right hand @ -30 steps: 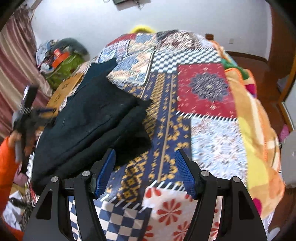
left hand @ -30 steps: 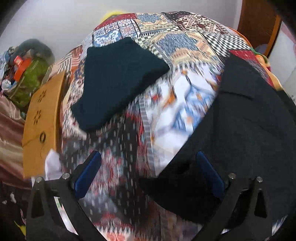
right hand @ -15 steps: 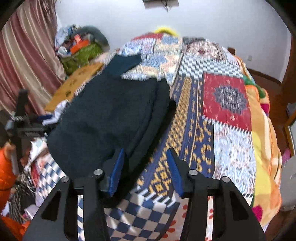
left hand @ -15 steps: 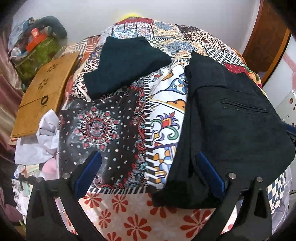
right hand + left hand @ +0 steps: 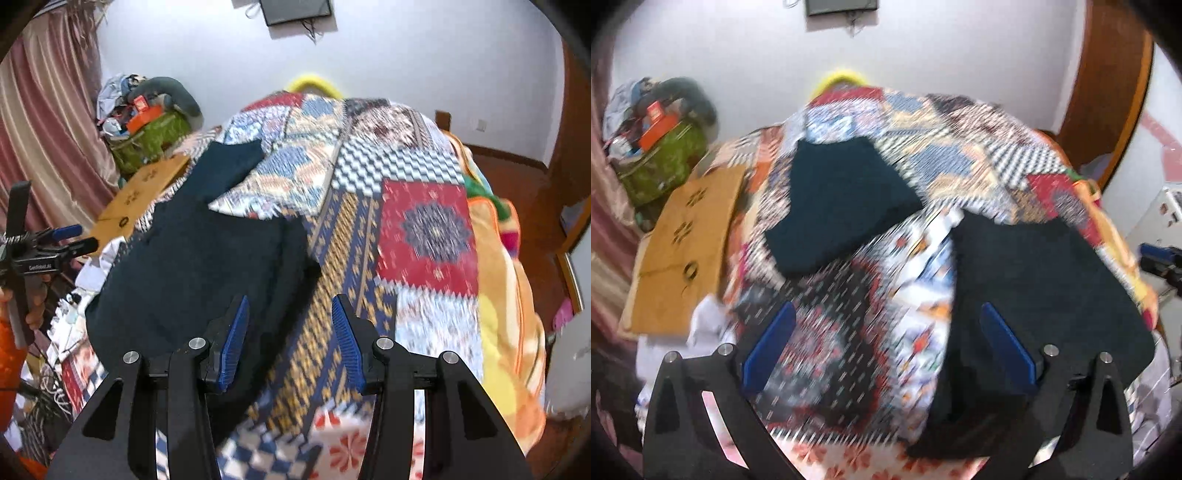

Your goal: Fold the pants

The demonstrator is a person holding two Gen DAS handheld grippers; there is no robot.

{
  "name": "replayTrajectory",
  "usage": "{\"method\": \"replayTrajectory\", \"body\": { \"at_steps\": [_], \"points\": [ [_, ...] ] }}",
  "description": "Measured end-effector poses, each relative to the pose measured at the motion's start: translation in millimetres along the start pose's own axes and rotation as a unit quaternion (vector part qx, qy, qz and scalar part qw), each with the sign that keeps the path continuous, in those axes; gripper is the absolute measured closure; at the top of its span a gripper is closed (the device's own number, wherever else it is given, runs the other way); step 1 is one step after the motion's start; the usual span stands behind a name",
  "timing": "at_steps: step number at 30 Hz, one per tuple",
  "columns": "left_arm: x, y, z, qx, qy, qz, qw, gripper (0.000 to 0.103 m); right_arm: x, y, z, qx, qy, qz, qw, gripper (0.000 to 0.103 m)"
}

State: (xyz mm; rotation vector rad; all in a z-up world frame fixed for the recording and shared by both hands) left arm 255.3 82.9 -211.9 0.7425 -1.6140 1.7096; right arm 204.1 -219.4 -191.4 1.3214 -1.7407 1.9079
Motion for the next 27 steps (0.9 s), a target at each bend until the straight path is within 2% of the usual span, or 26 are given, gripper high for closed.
{"method": "replayTrajectory", "body": {
  "at_steps": [3,6,8,11,13,14,15,18,23,27],
  "points": [
    [-20,-19,22,-0.014,0.04,-0.012,0.999,0.001,-15,-13,-5,0.011,-0.005,0.002,1.0,0.06],
    [-52,-29,45,-0.041,0.059,-0.043,0.9965,0.001,-40,-22,-5,0.015,-0.011,-0.008,1.0,0.06],
    [-74,-29,56,-0.053,0.076,-0.072,0.993,0.006,-59,-25,-4,0.015,-0.019,-0.022,0.999,0.06],
    [-104,-27,65,-0.048,0.097,-0.128,0.9858,0.019,-86,-26,4,0.007,-0.019,-0.049,0.999,0.06],
    [-113,-26,66,-0.033,0.111,-0.142,0.9831,0.032,-99,-25,8,-0.003,-0.036,-0.063,0.997,0.06],
    [-114,-26,68,-0.027,0.122,-0.144,0.9817,0.038,-103,-23,8,-0.006,-0.044,-0.067,0.997,0.063],
    [-112,-27,71,-0.029,0.135,-0.142,0.9802,0.052,-103,-23,7,-0.002,-0.046,-0.064,0.997,0.064],
    [-101,-32,79,-0.066,0.119,-0.107,0.9848,0.063,-98,-24,2,0.021,-0.043,-0.048,0.998,0.073],
    [-91,-44,87,-0.096,0.109,-0.078,0.9863,0.068,-87,-30,-5,0.042,-0.031,-0.016,0.999,0.082],
    [-100,-57,91,-0.106,0.106,-0.063,0.9867,0.067,-83,-36,-2,0.042,-0.014,0.009,0.999,0.082]
  ]
}}
Point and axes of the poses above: each gripper's, at about its wrist camera, not at the fingertips, and x roughly against the way its jaws point, z to its right, y to its underside, the point moved 4 cm from there along -x, roughly the way its jaws point, and after that the axes turned 6 degrees about x, right-handed, at the moved point
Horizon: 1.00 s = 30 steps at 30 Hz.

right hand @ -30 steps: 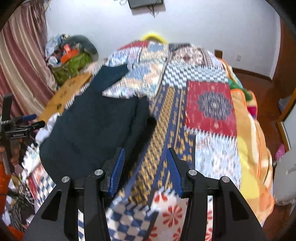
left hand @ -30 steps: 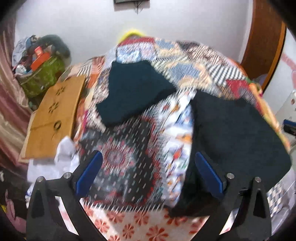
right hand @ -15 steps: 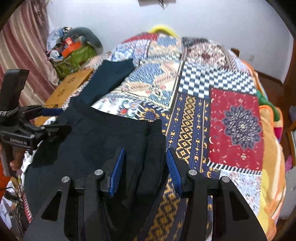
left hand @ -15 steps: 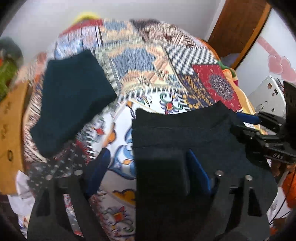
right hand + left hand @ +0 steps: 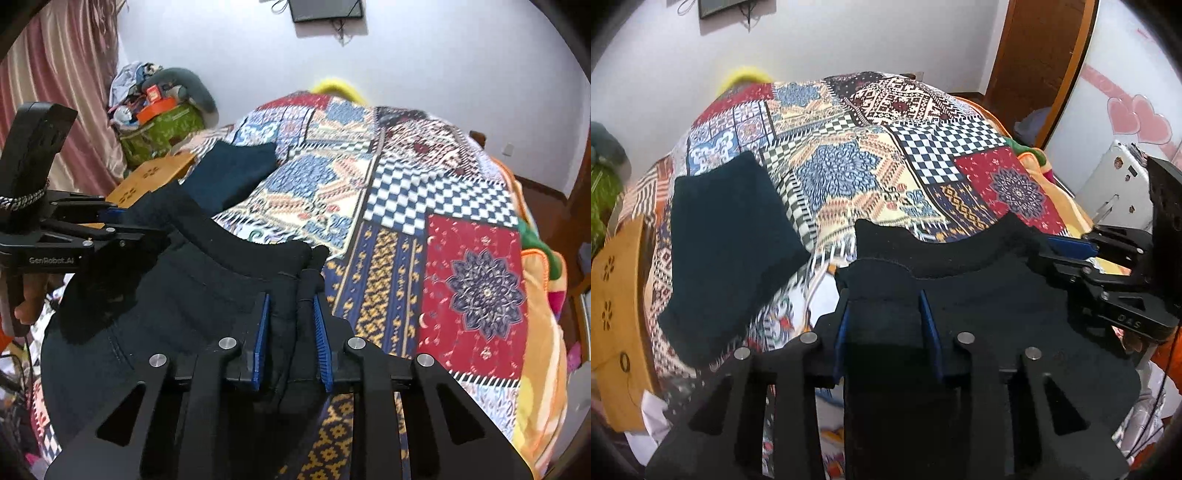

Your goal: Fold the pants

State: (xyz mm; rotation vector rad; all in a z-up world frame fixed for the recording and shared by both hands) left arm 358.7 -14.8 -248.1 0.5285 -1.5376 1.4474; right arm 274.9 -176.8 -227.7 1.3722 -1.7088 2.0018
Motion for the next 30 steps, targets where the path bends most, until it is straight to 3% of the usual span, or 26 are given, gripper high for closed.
{"method": "replayTrajectory", "body": {
  "at_steps": [3,7,8,11,15,19,23,27,30],
  "points": [
    [-30,0,-10,0.014,-0.006,-0.031,0.9994,0.06,-16,5,10,-0.013,0.002,-0.019,1.0,0.082],
    [-35,-4,-22,0.029,0.001,-0.025,0.9993,0.05,-31,10,17,-0.023,0.002,-0.039,0.999,0.081],
    [-31,-7,-24,0.031,-0.003,-0.022,0.9993,0.05,-29,8,18,-0.027,-0.001,-0.041,0.999,0.081],
    [-5,-17,-35,0.032,-0.073,0.01,0.9968,0.054,-22,1,19,-0.034,-0.003,-0.053,0.998,0.075],
    [40,-16,-46,0.039,-0.084,0.043,0.9948,0.054,1,-4,16,-0.042,-0.009,-0.058,0.997,0.075],
    [72,6,-46,0.046,-0.072,0.057,0.9947,0.054,36,-12,3,-0.039,-0.019,-0.031,0.999,0.067],
    [79,39,-40,0.052,-0.051,0.038,0.9966,0.054,59,-15,-24,-0.016,-0.034,-0.017,0.999,0.062],
    [74,74,-33,0.046,-0.04,0.015,0.9981,0.053,61,-8,-52,0.004,-0.051,-0.018,0.999,0.052],
    [64,100,-33,0.059,-0.029,-0.005,0.9978,0.045,49,8,-70,0.007,-0.069,-0.036,0.997,0.05]
  ]
}}
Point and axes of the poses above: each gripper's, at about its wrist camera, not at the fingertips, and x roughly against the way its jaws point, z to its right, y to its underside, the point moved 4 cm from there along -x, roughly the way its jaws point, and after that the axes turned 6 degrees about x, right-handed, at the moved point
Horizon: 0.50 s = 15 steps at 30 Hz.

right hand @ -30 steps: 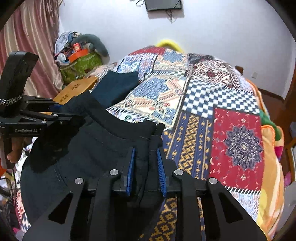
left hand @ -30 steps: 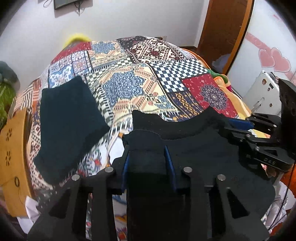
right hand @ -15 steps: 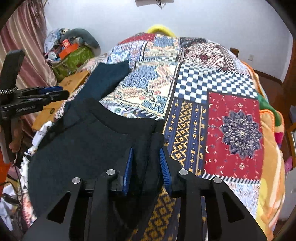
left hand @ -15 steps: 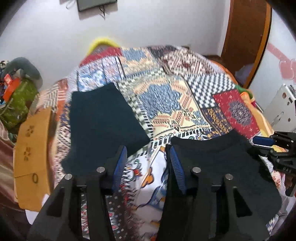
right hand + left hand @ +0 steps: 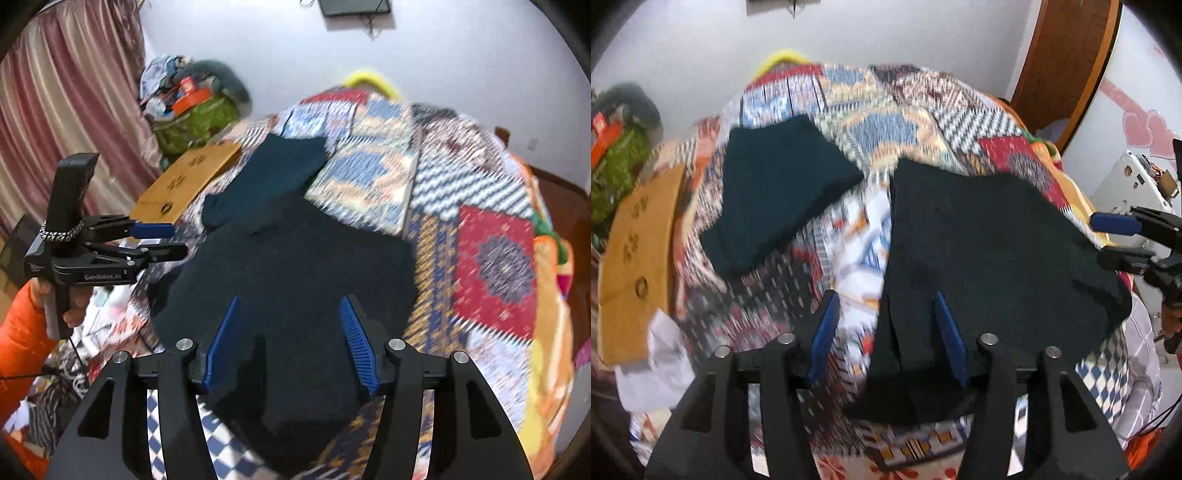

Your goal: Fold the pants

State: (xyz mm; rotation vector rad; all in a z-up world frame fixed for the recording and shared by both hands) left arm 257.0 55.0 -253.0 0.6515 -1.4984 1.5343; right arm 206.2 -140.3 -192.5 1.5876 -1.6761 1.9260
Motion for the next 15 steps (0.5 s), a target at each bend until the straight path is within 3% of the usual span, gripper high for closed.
{"method": "replayTrajectory", "body": {
  "at_steps": [3,5,9,12,15],
  "points": [
    [-7,28,-9,0.009,-0.013,-0.016,0.9998,0.038,-28,23,-8,0.009,0.01,-0.045,0.999,0.05],
    [-4,39,-20,0.024,-0.021,-0.003,0.9995,0.029,-32,31,-10,0.023,0.021,-0.038,0.999,0.05],
    [4,49,-36,0.077,-0.01,0.0,0.997,0.028,-24,33,-7,0.019,0.029,-0.034,0.999,0.05],
    [9,53,-39,0.083,-0.023,0.01,0.9962,0.028,-16,37,-5,0.024,0.037,-0.027,0.999,0.05],
    [11,63,-52,0.079,-0.111,0.011,0.9906,0.029,-4,43,-2,0.019,0.043,-0.016,0.999,0.05]
  ]
}}
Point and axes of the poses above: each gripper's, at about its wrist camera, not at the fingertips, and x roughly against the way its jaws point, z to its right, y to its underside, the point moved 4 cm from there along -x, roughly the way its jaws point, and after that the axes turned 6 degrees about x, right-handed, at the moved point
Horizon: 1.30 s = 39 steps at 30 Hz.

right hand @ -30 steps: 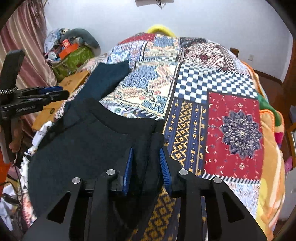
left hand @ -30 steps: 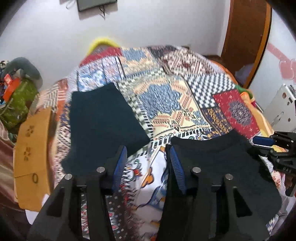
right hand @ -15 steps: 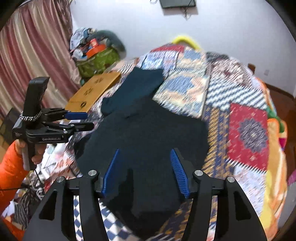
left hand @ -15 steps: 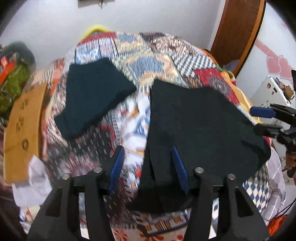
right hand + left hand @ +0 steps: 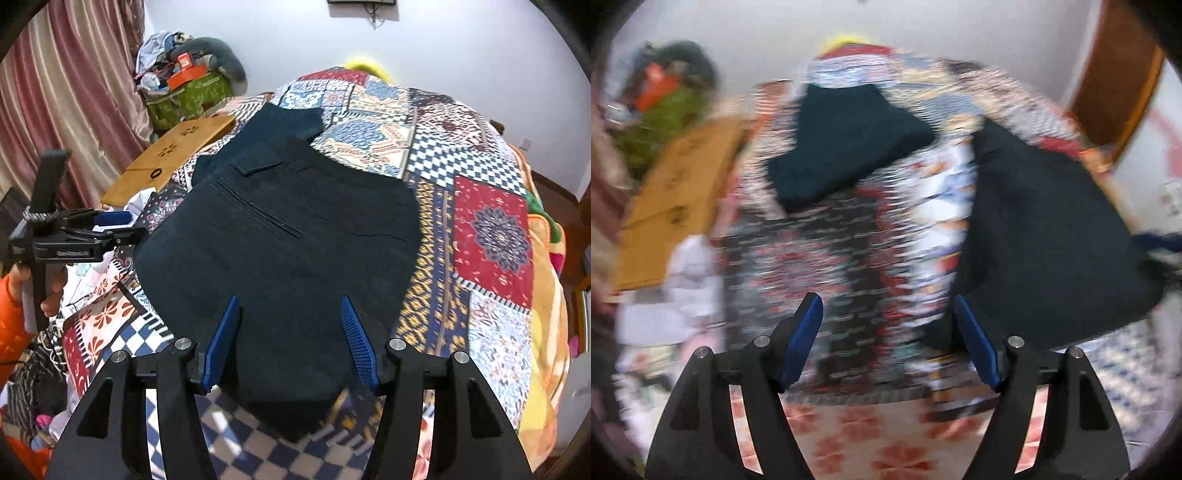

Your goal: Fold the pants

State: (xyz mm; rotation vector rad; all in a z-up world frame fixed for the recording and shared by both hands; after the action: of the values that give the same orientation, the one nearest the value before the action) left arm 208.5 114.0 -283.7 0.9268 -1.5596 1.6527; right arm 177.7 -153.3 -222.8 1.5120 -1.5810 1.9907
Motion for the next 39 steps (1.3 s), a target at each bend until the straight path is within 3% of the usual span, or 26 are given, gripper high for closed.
{"method": "replayTrajectory", "body": {
  "at_steps": [4,7,11,16,19,26,33,39],
  "points": [
    [-12,19,-27,0.021,-0.005,-0.044,0.9988,0.038,13,15,21,-0.026,0.028,-0.003,0.999,0.05],
    [-1,9,-34,0.027,-0.017,-0.025,0.9992,0.038,22,28,43,-0.067,0.027,-0.005,0.997,0.05],
    [23,-24,-20,0.02,0.012,0.02,0.9995,0.037,33,26,60,-0.101,0.047,-0.003,0.994,0.05],
    [33,-62,24,-0.017,0.062,0.045,0.997,0.02,41,11,61,-0.119,0.027,0.027,0.992,0.045],
    [21,-79,54,-0.05,0.088,0.021,0.9947,0.019,31,4,57,-0.126,0.008,0.035,0.991,0.036],
    [-28,-90,92,-0.093,0.111,-0.053,0.988,0.019,-13,7,54,-0.137,-0.018,0.002,0.99,0.035],
    [-65,-91,105,-0.078,0.164,-0.124,0.9756,0.009,-39,13,69,-0.19,-0.089,-0.01,0.978,0.029],
    [-75,-96,111,-0.042,0.223,-0.159,0.9608,0.013,-50,5,73,-0.193,-0.117,-0.017,0.974,0.029]
  ]
}}
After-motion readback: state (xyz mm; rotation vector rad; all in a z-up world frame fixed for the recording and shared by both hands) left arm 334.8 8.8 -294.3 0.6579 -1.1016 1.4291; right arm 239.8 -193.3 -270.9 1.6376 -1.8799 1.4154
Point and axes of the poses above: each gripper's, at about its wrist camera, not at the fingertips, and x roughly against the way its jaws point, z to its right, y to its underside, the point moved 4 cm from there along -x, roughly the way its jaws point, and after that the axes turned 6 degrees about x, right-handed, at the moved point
